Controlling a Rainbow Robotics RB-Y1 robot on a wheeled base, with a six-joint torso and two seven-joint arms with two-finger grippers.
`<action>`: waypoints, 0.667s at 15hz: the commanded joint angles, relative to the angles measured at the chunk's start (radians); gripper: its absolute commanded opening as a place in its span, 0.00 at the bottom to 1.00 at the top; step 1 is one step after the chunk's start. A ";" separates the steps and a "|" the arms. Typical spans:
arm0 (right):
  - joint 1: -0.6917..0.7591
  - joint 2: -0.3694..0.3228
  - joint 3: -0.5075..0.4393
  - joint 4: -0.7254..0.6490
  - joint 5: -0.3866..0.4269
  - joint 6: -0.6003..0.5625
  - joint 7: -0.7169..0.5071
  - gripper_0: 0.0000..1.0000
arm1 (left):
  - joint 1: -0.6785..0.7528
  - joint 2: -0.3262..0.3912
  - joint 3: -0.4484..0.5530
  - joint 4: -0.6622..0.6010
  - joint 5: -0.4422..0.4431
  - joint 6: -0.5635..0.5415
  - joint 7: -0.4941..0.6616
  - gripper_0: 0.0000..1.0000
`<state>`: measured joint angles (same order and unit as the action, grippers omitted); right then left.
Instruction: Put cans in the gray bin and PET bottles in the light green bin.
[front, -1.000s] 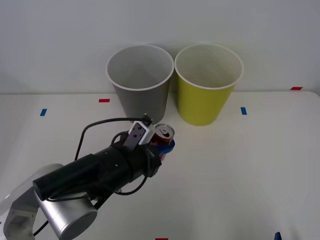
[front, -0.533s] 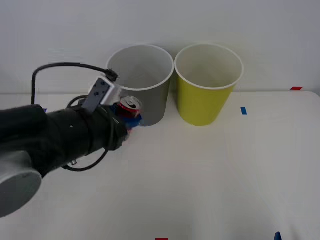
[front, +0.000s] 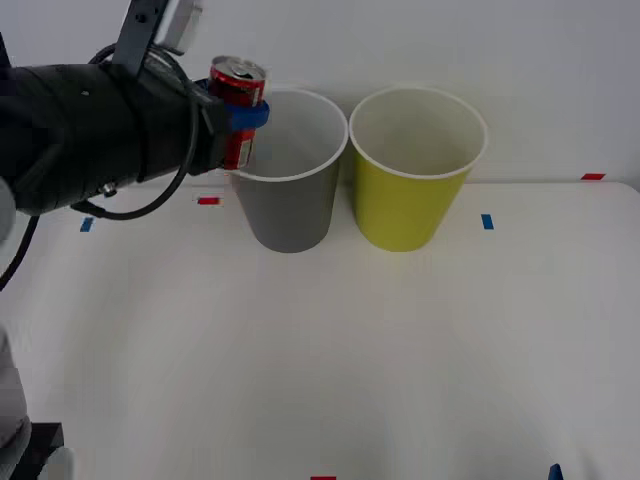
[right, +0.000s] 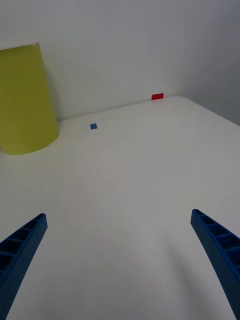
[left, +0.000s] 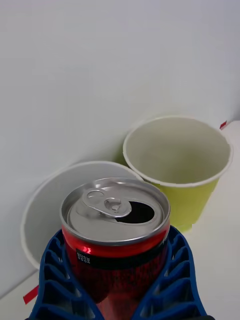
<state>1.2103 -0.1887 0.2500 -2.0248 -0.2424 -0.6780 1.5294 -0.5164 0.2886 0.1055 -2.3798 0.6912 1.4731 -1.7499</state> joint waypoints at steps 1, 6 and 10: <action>0.000 0.000 0.000 0.000 0.000 0.000 0.000 1.00 | -0.108 -0.013 -0.040 0.126 -0.058 -0.037 0.009 0.00; 0.000 0.000 0.000 0.000 0.000 0.000 0.000 1.00 | -0.131 -0.023 -0.116 0.309 -0.144 -0.280 0.007 0.00; 0.000 0.000 0.000 0.000 0.000 0.000 0.000 1.00 | -0.133 -0.040 -0.145 0.453 -0.167 -0.459 -0.008 0.00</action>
<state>1.2103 -0.1887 0.2500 -2.0248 -0.2424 -0.6780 1.5294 -0.6485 0.2536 -0.0318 -1.9607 0.5325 1.0535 -1.7512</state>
